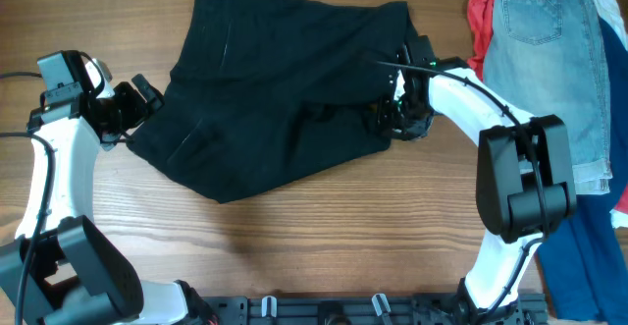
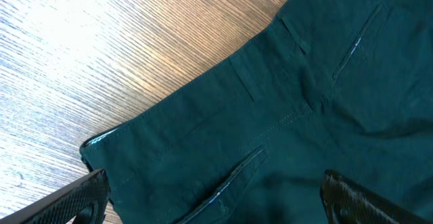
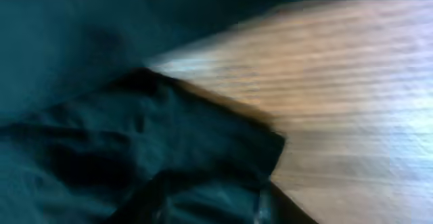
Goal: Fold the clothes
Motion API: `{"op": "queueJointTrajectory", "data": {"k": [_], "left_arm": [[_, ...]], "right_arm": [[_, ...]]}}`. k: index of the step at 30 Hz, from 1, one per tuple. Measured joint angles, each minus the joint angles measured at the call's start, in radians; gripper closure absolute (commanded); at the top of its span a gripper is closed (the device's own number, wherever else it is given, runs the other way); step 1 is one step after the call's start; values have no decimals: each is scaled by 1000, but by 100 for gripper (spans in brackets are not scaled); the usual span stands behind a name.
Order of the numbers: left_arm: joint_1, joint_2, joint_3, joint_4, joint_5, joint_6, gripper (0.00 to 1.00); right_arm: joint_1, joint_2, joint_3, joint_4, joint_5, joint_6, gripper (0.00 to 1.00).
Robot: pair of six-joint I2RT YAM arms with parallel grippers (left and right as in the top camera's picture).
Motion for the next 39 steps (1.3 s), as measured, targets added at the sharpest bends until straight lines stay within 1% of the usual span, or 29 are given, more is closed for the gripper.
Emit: {"op": "queueJointTrajectory", "data": {"k": [2,3,6,8,11,12,13,15,18,22,26,30,31,32,33,34,35,37,39], "left_arm": [[0,0,0,-6,0,0,0],[0,0,0,-11,0,0,0],[0,0,0,-23,0,0,0],[0,0,0,-31,0,0,1],[0,0,0,-48,0,0,0],[0,0,0,-50,0,0,1],[0,0,0,-55,0,0,0],[0,0,0,-71,0,0,1],[0,0,0,-97,0,0,1],[0,0,0,-125,0,0,1],[0,0,0,-142,0,0,2],[-39,0,0,-164,8,46,1],[-70,0,0,-166,8,60,2],[-93,0,0,-168,11,69,2],[-119,0,0,-171,9,77,4],[-156,0,0,-183,1,86,6],[-184,0,0,-201,-7,91,6],[-220,0,0,-256,-51,89,7],[-228,0,0,-304,-104,56,9]], "right_arm": [[0,0,-7,26,-15,-18,94],[0,0,-9,25,-23,-22,96],[3,-3,-18,-3,-35,-29,96],[3,-46,-27,-41,-36,-37,96],[-13,-179,-28,-87,2,-48,96],[-31,-252,-21,-90,19,-53,96],[-55,-315,-8,-74,39,-57,96],[-108,-389,16,-13,60,-68,96],[-162,-392,27,16,67,-81,96],[-187,-363,26,28,69,-101,96],[-226,-346,24,171,69,-105,96],[-253,-289,24,302,69,-105,96],[-253,-264,24,321,68,-105,92],[-253,-248,24,324,63,-106,81],[-253,-237,24,323,55,-109,60],[-253,-227,24,305,39,-112,43],[-253,-227,24,279,24,-118,38],[-253,-227,29,215,-1,-126,36],[-253,-228,34,109,-40,-135,36]]}}
